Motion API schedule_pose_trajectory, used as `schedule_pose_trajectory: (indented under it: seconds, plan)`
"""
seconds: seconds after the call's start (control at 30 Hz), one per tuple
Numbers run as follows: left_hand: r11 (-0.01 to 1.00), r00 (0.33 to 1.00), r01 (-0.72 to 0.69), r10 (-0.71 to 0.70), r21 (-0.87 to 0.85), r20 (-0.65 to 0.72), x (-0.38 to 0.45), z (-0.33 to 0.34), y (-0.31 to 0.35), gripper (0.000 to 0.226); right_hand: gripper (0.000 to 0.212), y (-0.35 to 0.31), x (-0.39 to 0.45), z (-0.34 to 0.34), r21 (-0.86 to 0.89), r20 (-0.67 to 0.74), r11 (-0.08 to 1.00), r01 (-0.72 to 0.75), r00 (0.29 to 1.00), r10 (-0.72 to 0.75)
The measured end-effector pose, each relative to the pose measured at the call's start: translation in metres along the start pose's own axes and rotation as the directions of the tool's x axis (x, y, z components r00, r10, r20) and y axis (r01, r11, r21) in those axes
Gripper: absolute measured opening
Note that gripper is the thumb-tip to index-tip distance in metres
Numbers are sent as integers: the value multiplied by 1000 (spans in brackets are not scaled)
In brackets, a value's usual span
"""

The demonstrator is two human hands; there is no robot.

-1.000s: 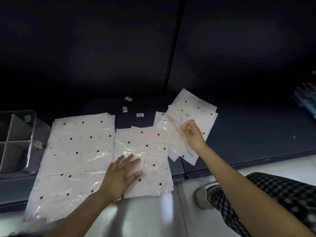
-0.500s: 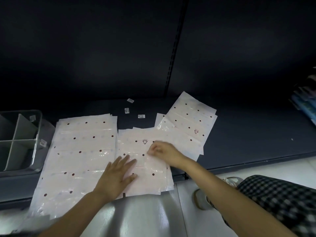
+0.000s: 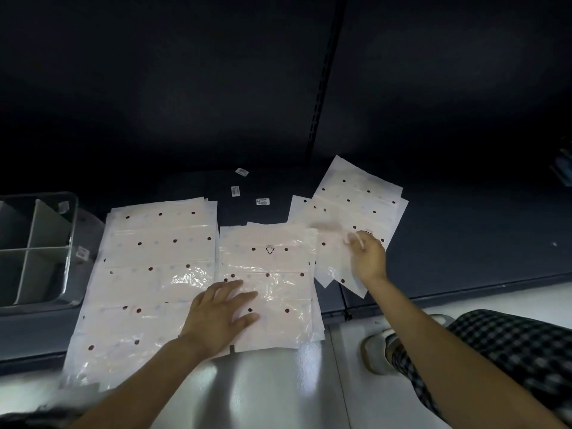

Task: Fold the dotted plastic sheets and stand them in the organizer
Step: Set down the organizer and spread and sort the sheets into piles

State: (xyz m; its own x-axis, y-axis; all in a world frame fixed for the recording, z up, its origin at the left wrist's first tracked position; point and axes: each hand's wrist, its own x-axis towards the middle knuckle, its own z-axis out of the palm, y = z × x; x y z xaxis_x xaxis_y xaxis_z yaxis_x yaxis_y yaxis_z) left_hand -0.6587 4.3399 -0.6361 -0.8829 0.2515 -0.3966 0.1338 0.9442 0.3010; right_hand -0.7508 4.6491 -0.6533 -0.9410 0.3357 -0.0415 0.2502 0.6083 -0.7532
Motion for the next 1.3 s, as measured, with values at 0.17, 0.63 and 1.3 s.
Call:
schedule_pose_trajectory:
  seconds: [0.17, 0.63, 1.3]
  plan:
    - [986, 999, 14, -21, -165, -41, 4, -9, 3, 44, 31, -40, -10, -10, 257, -13, 966, 33, 999, -30]
    - [216, 925, 243, -344, -946, 159, -20, -73, -42, 35, 38, -94, -122, 63, 86, 792, 475, 876, 229, -566]
    - [820, 651, 369, -564, -438, -508, -36, -33, -92, 27, 20, 6, -18, -8, -185, 60, 981, 53, 997, -43]
